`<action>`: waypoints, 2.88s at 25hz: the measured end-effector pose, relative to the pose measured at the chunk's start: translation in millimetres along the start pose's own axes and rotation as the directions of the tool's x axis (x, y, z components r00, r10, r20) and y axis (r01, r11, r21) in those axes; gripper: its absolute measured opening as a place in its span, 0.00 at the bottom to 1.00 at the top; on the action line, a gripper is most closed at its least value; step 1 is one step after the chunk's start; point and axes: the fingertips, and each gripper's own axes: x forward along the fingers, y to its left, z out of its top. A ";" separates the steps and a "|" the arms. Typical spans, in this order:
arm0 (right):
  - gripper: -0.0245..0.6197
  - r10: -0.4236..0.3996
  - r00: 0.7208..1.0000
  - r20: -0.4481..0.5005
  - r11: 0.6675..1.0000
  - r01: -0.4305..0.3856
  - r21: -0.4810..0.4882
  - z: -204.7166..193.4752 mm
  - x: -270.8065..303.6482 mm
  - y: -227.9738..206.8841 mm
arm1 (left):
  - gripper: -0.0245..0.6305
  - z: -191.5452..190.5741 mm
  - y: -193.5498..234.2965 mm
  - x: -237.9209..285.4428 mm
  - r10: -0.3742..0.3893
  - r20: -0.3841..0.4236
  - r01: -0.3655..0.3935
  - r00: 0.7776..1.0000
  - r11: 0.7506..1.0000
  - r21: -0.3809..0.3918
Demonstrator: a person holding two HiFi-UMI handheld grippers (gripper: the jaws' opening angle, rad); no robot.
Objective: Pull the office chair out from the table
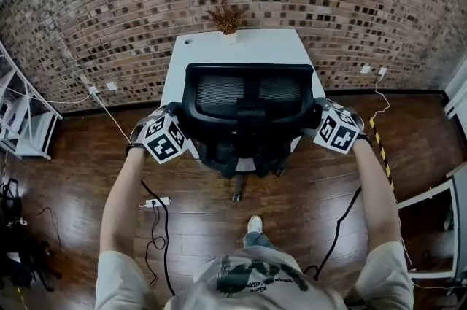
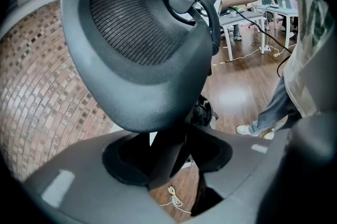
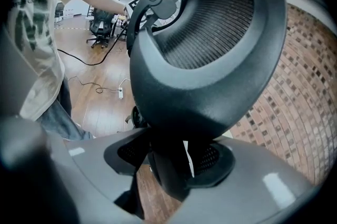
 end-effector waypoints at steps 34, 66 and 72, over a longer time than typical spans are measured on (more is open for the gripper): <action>0.43 -0.071 0.997 -0.026 0.997 0.071 0.004 -39.7 -122.1 138.3 | 0.38 45.9 -179.0 -108.3 0.014 0.001 -0.014 1.000 1.000 0.006; 0.43 -0.086 0.996 0.007 0.995 0.087 -0.042 -37.2 -201.4 255.2 | 0.40 48.1 -295.9 -195.2 0.056 -0.017 -0.057 0.998 0.998 -0.036; 0.43 -0.135 0.991 0.014 0.990 0.135 -0.029 -36.6 -205.9 257.4 | 0.45 46.8 -294.2 -200.4 0.174 0.024 -0.171 0.984 0.981 -0.087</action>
